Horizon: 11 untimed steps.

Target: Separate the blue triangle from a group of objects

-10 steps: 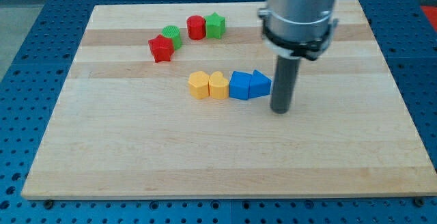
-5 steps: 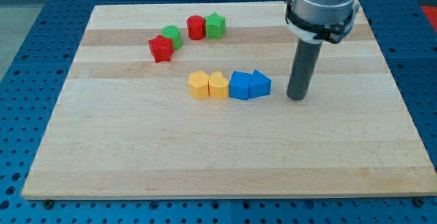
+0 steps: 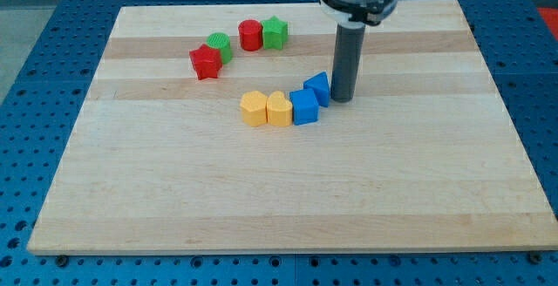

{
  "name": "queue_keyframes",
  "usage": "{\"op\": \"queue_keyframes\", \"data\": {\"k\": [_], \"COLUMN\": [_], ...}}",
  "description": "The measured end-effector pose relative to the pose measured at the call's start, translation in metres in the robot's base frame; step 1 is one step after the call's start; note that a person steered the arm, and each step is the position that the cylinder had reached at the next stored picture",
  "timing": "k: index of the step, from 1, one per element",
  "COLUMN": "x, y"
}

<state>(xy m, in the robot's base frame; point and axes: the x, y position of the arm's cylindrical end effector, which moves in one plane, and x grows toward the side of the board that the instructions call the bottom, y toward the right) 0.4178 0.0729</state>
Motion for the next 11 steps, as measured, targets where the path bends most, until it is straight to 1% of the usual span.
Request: {"op": "queue_keyframes", "data": {"k": [1, 2, 3, 4, 5, 6, 7, 9, 11], "x": [0.019, 0.019, 0.003, -0.005, 0.003, 0.043, 0.042, -0.017, -0.068], "y": [-0.007, -0.049, -0.071, -0.059, -0.04, -0.04, -0.02, 0.012, 0.02]}}
